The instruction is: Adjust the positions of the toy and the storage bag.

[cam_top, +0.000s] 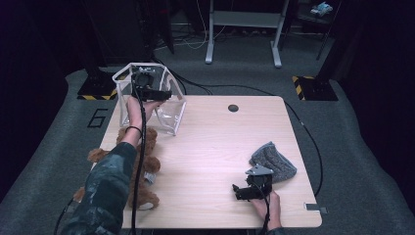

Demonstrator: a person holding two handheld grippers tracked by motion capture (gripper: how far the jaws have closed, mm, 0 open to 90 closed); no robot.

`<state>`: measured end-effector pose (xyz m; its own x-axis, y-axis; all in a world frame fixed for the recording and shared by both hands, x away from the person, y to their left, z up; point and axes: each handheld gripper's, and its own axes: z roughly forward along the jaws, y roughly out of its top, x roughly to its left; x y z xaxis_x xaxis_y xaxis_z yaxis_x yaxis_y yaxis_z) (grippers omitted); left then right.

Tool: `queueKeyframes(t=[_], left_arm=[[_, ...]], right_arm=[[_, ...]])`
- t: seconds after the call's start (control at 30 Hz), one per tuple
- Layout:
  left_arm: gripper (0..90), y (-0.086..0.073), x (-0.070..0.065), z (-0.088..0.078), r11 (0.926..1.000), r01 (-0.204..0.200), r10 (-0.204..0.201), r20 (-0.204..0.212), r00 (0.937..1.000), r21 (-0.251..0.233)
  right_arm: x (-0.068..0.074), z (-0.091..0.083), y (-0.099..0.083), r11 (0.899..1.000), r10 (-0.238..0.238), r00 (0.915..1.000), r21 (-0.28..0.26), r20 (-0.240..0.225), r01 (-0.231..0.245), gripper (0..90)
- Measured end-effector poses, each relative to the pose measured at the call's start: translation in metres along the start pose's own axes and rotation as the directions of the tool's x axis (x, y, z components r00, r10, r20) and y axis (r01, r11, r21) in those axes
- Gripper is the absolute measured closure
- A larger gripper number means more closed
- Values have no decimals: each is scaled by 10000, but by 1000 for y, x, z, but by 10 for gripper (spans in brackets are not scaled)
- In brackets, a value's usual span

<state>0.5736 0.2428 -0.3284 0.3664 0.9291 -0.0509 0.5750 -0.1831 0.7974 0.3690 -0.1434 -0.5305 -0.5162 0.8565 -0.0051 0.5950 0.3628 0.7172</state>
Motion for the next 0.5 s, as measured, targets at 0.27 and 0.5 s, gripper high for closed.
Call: queueKeyframes(t=[0.27, 0.5], left_arm=[[399, -2, -1, 18, 9989, -295, 322, -787, 9964, 354], [723, -3, -2, 33, 9953, -528, 625, -1232, 9904, 808]], right_arm=[[-1, 0, 0, 10000, -79, 10000, 23, -33, 79, 1], [-1, 0, 0, 10000, -45, 10000, 32, -62, 46, 3]])
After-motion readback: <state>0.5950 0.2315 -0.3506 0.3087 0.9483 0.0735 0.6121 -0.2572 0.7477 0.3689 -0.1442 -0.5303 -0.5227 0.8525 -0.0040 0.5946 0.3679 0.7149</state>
